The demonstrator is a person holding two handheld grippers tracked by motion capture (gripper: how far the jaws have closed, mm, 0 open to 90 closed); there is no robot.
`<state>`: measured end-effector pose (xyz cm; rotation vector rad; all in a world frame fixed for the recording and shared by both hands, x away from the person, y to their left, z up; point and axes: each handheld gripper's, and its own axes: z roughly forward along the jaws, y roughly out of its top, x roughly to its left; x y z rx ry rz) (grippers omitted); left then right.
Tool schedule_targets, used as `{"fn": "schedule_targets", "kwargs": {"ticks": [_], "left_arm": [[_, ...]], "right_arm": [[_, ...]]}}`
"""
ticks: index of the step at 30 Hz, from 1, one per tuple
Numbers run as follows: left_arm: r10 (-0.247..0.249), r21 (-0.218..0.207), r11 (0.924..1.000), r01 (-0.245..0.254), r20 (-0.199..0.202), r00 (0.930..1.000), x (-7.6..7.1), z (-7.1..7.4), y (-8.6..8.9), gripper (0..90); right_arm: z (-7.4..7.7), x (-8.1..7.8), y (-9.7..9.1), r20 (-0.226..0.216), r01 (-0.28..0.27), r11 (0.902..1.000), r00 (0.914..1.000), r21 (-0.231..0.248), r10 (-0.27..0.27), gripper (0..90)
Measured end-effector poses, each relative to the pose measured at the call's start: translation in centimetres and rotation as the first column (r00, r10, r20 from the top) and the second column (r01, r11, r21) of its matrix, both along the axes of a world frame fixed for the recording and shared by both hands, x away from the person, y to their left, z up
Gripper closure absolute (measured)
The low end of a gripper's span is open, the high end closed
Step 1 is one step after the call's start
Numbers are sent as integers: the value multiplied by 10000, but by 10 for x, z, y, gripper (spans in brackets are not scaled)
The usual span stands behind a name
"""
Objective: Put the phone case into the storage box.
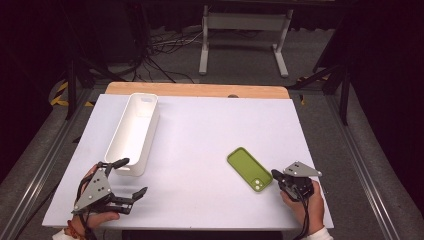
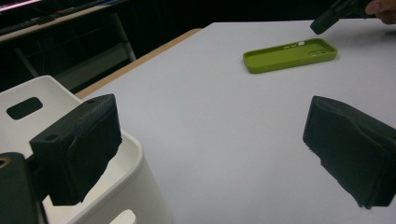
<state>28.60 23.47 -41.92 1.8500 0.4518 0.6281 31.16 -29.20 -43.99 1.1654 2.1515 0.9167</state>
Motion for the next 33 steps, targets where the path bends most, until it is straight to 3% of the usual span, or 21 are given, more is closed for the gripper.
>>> {"fn": "schedule_targets", "kwargs": {"ticks": [9,17,26,33], "left_arm": [[-162,73,9998,162,-13,9999,-1,0,-3,50],[-222,112,9997,223,-95,9997,0,-1,-4,50],[-269,53,9996,270,-244,9993,1,-2,-7,51],[-394,277,9988,400,-248,9989,3,-2,-11,52]], "right_arm": [[-4,-12,3,-484,-139,9999,9987,86,143,900],[-9,-7,2,-580,5,9998,9983,207,7,900],[-10,7,5,-483,122,9999,9988,-88,-127,900],[-9,27,6,-494,166,9993,9986,-346,-183,900]]}}
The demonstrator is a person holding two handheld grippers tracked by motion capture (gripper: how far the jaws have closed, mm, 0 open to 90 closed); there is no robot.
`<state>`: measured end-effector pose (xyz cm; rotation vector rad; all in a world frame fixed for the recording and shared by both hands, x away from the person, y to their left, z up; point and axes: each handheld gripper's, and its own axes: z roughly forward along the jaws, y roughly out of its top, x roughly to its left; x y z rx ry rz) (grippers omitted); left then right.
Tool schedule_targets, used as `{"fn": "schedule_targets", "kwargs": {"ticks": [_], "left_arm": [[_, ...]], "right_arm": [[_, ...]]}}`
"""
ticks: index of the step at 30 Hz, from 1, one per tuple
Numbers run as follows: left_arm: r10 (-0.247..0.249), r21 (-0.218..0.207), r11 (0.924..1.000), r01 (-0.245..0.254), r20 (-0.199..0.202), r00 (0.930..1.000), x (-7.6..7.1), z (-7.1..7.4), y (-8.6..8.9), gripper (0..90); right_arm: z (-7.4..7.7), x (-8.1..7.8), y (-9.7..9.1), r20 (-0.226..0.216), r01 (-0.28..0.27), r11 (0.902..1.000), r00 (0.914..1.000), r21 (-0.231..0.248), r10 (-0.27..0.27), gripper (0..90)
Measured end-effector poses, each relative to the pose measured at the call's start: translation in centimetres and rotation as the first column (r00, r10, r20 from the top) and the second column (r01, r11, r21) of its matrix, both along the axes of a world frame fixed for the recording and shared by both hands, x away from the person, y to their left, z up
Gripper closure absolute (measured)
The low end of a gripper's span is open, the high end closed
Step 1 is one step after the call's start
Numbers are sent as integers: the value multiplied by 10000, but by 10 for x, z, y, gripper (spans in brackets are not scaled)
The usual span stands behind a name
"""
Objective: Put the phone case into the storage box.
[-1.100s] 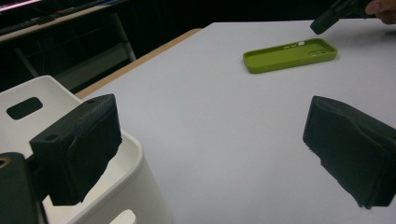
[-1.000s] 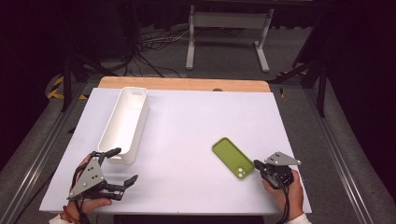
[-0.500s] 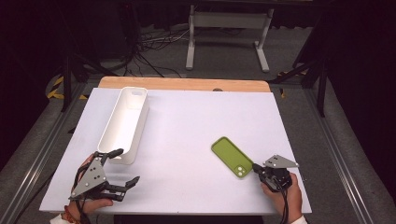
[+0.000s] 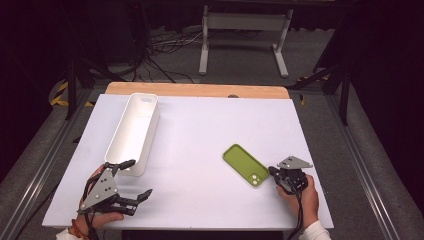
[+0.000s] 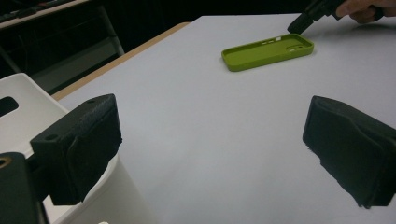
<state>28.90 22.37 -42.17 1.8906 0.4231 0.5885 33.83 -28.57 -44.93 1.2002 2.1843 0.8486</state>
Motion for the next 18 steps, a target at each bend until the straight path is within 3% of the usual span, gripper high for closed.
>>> {"fn": "schedule_targets", "kwargs": {"ticks": [3,9,12,15,18], "left_arm": [[-44,46,10000,44,10,10000,0,-1,0,52],[4,-7,10000,-4,-97,10000,-1,-1,0,55],[-103,156,9998,103,5,9999,-1,-1,-1,55],[-113,126,9999,115,-100,9999,-1,-1,-1,55],[-198,171,9997,200,-129,9997,0,-2,-2,55]], "right_arm": [[3,5,2,129,-27,10000,9999,-19,27,900],[17,-6,12,561,-905,9930,9947,755,864,900],[20,-13,25,579,-1777,9782,9834,1073,1722,900],[17,-18,39,327,-2394,9633,9709,1213,2372,900],[12,-20,48,73,-2833,9529,9587,1085,2842,900]]}}
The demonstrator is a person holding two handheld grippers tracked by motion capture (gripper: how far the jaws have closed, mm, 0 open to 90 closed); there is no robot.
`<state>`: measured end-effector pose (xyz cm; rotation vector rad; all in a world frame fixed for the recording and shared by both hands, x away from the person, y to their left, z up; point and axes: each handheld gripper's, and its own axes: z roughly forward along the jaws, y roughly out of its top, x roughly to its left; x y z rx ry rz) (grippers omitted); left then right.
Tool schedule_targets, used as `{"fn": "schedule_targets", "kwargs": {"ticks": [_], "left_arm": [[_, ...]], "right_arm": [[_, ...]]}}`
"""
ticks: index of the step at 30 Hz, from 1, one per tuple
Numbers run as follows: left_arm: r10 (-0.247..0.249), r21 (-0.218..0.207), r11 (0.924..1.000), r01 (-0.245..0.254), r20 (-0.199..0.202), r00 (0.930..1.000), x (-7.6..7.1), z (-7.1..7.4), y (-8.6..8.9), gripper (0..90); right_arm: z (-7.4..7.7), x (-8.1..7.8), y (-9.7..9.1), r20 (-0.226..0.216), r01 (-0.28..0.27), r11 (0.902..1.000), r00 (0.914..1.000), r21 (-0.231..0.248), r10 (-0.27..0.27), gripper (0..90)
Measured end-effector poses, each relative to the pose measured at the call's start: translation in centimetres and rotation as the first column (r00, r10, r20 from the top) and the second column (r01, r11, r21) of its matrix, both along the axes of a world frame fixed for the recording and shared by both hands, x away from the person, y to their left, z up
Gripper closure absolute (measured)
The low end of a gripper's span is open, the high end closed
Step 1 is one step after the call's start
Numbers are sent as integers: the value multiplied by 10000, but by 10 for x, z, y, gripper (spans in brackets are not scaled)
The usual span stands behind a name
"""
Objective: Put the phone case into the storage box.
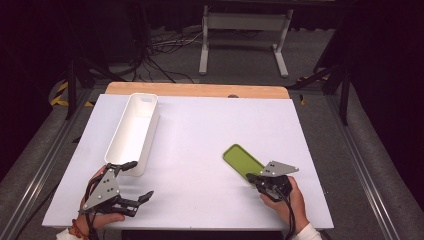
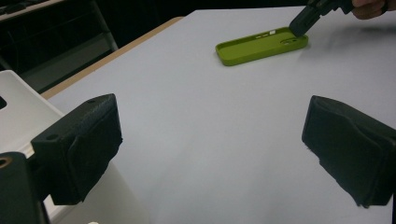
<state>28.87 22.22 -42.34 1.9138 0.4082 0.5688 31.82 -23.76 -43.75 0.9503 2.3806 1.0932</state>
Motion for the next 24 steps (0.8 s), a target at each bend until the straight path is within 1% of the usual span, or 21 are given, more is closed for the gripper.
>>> {"fn": "schedule_targets", "kwargs": {"ticks": [3,6,9,12,13,15,17,19,20,23,24], "left_arm": [[-39,44,10000,39,-11,10000,0,0,0,55],[-28,1,10000,28,-129,9999,0,-1,-2,55],[-68,98,9999,69,-122,9999,1,-2,-2,55],[-132,120,9998,134,-190,9997,1,-3,-4,55],[-155,126,9998,158,-212,9997,1,-3,-4,55],[-151,179,9997,154,-205,9997,1,-3,-4,55],[-171,218,9996,175,-200,9997,1,-3,-4,55],[-178,228,9996,182,-197,9996,1,-3,-4,55],[-178,228,9996,182,-197,9996,1,-3,-4,55],[-185,206,9996,190,-229,9996,1,-3,-4,55],[-199,203,9996,204,-237,9995,2,-3,-4,55]], "right_arm": [[-4,0,6,-110,-294,9994,9995,-168,293,900],[-9,1,10,-131,-540,9965,9985,-636,532,900],[-11,2,10,-193,-540,9958,9984,-734,527,900],[-16,4,7,-332,-530,9929,9982,-1064,497,900],[-16,4,6,-321,-528,9929,9983,-1062,496,900],[-16,3,5,-282,-439,9923,9988,-1155,410,900],[-15,3,1,-212,-238,9916,9995,-1274,213,900],[-15,3,-4,-216,-22,9918,9998,-1279,-6,900],[-15,3,-4,-216,-22,9918,9998,-1279,-6,900],[-14,2,-12,-157,446,9896,9988,-1368,-472,900],[-14,2,-16,-153,661,9889,9975,-1328,-687,900]]}}
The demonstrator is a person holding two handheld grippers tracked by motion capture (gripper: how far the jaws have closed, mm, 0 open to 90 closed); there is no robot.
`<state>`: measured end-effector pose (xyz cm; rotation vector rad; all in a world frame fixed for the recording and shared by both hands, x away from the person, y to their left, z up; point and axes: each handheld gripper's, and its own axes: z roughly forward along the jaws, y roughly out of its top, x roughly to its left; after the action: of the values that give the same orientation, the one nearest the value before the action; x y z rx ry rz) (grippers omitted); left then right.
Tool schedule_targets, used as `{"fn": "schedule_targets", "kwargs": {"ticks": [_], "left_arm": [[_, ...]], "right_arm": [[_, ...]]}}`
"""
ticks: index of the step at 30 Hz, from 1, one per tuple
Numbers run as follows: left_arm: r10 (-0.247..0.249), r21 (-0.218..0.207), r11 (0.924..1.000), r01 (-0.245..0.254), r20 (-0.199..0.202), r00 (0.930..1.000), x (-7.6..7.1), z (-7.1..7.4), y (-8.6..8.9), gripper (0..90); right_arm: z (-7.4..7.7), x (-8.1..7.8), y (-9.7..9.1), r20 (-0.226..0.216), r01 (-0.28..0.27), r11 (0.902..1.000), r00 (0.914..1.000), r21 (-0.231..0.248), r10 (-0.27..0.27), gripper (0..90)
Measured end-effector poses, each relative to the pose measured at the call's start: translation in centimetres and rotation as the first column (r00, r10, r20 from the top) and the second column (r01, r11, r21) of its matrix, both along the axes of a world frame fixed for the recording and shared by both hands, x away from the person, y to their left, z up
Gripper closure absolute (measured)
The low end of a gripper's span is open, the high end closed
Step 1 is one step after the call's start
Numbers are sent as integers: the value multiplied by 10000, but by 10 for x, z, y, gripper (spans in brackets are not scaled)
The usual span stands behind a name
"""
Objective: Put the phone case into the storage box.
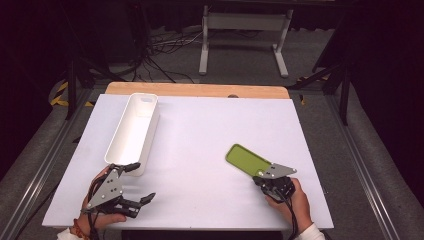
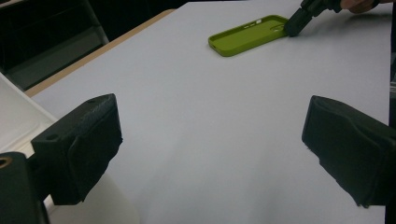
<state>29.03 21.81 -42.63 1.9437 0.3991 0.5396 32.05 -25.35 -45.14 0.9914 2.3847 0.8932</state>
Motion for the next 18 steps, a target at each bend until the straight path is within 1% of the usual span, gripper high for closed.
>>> {"fn": "schedule_targets", "kwargs": {"ticks": [1,5,6,9,10,11,14,18], "left_arm": [[13,19,10000,-13,-32,10000,0,0,0,55],[-7,46,10000,7,-9,10000,0,0,-1,55],[-19,49,10000,19,-15,10000,0,0,-1,55],[-37,33,10000,37,-8,10000,0,0,-1,55],[-25,-15,10000,25,-63,10000,0,0,-1,55],[-7,-47,10000,7,-7,10000,1,0,-2,55],[-63,-9,10000,63,-87,9999,2,0,-3,55],[-115,50,9999,115,-46,9999,3,0,-5,56]], "right_arm": [[1,0,-5,-19,316,9995,9995,11,-316,900],[1,3,-15,-2,913,9958,9958,-43,-913,900],[1,5,-18,41,1145,9934,9934,-66,-1145,900],[2,8,-21,18,1346,9909,9909,-59,-1346,900],[2,14,-24,36,1540,9880,9881,-58,-1540,900],[3,17,-26,14,1621,9868,9868,-30,-1621,900],[3,26,-29,43,1790,9839,9838,-10,-1790,900],[3,37,-31,203,1894,9817,9818,-213,-1890,900]]}}
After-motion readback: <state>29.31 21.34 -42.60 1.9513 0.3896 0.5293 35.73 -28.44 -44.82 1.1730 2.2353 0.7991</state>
